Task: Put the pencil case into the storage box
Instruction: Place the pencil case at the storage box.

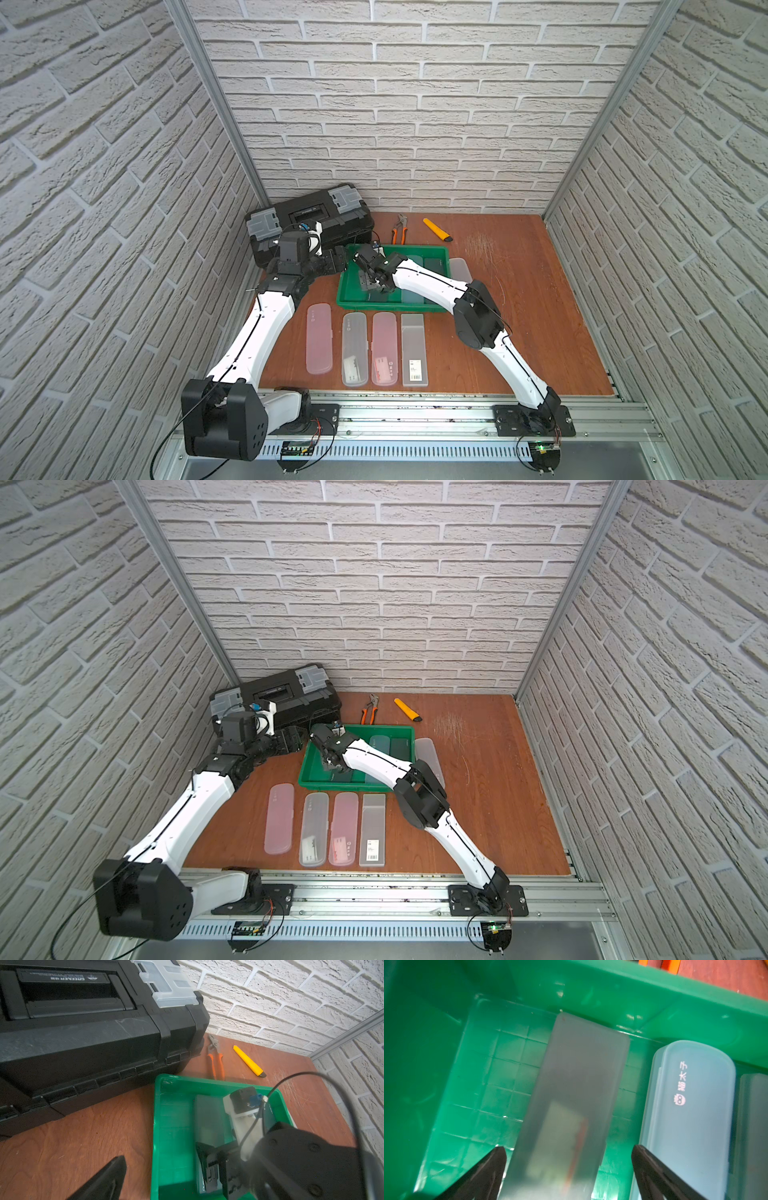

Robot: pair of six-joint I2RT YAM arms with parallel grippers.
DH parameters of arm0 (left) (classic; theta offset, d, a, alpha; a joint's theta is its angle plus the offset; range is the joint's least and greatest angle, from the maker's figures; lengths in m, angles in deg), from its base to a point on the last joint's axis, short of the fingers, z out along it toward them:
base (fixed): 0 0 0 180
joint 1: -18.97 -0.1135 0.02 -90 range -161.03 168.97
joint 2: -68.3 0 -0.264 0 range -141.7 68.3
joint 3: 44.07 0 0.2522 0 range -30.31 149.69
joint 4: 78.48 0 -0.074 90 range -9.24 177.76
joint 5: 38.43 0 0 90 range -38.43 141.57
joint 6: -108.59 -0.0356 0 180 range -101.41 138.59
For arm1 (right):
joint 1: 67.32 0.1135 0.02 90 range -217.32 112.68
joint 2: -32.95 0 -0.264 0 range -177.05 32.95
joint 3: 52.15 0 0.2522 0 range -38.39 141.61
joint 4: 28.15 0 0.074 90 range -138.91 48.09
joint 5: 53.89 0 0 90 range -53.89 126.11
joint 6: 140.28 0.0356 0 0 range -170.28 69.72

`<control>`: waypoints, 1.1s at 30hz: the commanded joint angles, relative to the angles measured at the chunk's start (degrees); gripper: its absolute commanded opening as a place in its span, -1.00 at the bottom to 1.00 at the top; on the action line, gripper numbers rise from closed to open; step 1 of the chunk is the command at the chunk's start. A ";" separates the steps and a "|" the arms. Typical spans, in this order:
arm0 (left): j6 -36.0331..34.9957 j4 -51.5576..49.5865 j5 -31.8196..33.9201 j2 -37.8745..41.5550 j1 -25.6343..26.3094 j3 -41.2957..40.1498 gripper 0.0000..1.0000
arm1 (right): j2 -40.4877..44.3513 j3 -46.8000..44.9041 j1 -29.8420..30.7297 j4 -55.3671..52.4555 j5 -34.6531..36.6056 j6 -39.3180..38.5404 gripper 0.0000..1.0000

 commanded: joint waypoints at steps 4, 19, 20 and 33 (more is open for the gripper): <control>-0.42 1.65 -0.17 0.59 -0.34 0.15 0.97 | 0.00 0.22 -0.65 -4.85 5.25 -0.55 0.98; -0.18 1.56 -0.70 -0.05 -0.29 0.41 0.97 | 7.87 -5.61 -2.37 -0.26 3.62 -2.15 0.97; -0.20 1.57 -0.72 0.01 -0.29 0.42 0.97 | 7.34 -4.66 -2.53 -0.28 3.72 -2.11 0.98; 0.03 1.66 -1.27 -0.31 -0.31 0.42 0.97 | -0.15 2.23 -4.78 -3.18 3.86 -3.16 0.97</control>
